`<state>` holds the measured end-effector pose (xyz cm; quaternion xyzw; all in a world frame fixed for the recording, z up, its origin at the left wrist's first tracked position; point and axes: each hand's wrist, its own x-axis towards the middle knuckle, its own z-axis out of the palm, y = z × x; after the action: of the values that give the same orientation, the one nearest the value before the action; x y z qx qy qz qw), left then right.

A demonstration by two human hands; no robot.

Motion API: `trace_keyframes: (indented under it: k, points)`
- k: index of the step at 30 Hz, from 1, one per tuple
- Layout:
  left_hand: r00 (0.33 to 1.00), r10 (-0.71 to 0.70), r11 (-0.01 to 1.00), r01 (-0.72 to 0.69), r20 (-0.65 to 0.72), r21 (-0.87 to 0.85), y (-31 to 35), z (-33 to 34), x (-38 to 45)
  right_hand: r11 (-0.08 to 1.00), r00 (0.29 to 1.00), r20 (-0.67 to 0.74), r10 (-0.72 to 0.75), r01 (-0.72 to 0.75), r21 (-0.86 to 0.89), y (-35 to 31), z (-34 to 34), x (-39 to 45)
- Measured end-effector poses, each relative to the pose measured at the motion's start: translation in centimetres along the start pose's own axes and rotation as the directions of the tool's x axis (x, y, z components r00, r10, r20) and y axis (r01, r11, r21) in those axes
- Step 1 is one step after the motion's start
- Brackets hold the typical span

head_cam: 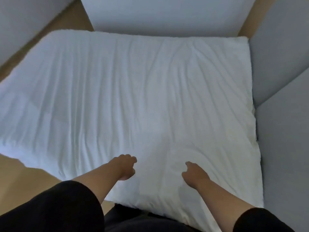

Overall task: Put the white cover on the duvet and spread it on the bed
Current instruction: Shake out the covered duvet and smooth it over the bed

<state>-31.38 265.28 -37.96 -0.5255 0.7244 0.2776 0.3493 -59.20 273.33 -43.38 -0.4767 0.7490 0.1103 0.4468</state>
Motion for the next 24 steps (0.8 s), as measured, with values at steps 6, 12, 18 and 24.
trace_keyframes:
  k: [6, 12, 18, 24]
  points:
    - [0.98, -0.186, 0.906, 0.143, -0.071, -0.398, -10.9, 2.4, -8.9, 0.906, 0.929, 0.088, -0.358, 0.369, -0.209, -16.5, -0.3, -4.3]
    - [0.905, -0.407, 0.689, 0.215, -0.124, -0.692, -24.0, 8.4, -16.4, 0.713, 0.816, 0.257, -0.518, 0.578, -0.398, -30.6, 5.1, -8.6]
    - [0.843, -0.525, 0.53, 0.221, -0.113, -0.819, -36.2, 17.1, -23.6, 0.575, 0.731, 0.31, -0.608, 0.675, -0.463, -44.9, 16.0, -13.5]
    - [0.802, -0.593, 0.49, 0.288, -0.072, -0.823, -49.3, 23.1, -29.7, 0.422, 0.677, 0.359, -0.643, 0.704, -0.572, -57.4, 26.9, -17.7]
